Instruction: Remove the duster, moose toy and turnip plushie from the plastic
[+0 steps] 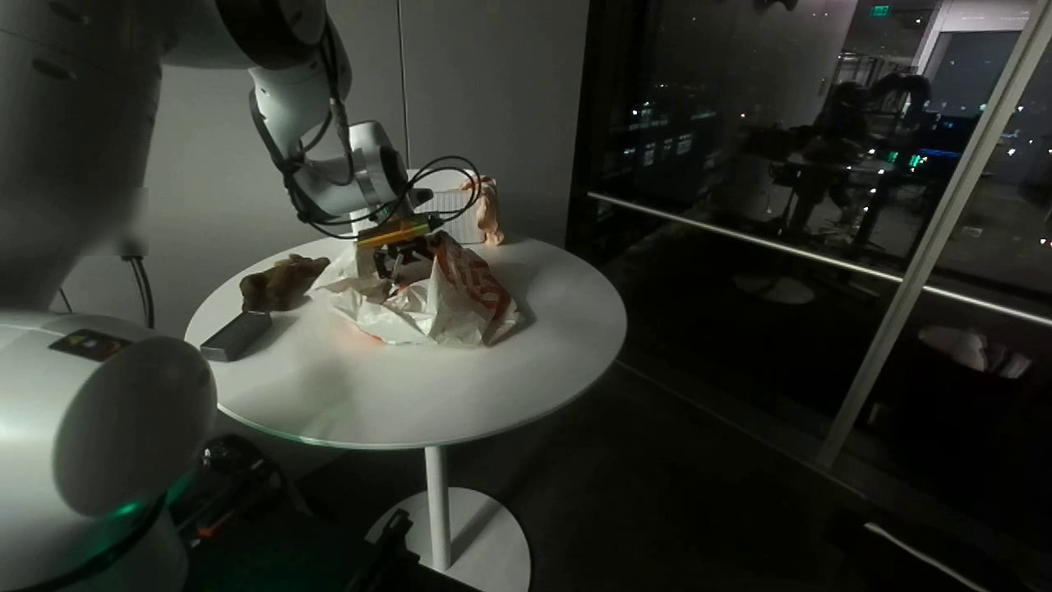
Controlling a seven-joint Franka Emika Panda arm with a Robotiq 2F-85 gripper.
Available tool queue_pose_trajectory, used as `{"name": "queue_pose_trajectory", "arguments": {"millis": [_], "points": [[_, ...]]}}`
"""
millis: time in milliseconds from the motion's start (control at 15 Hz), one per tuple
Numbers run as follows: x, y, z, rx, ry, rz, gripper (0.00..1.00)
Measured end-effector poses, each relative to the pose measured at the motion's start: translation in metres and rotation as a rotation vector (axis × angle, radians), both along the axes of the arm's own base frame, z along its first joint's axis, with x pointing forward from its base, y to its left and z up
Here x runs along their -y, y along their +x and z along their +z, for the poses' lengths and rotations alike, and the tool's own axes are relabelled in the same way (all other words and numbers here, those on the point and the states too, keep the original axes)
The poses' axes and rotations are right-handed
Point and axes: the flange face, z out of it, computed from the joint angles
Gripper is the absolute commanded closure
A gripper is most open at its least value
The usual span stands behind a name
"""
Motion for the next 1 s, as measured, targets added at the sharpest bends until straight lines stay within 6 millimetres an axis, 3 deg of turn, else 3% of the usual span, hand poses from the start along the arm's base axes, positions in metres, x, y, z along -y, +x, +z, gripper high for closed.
{"name": "queue_pose_trajectory", "arguments": {"millis": [267, 667, 733, 800, 1000], "points": [[0.003, 0.0, 0.017, 0.039, -0.031, -0.054, 0.0], [0.024, 0.001, -0.011, -0.025, -0.031, -0.116, 0.0], [0.026, 0.002, -0.016, -0.03, -0.02, -0.121, 0.25], [0.027, 0.003, -0.02, -0.04, -0.002, -0.127, 0.26], [0.03, 0.008, -0.024, -0.061, 0.05, -0.14, 0.47]]}}
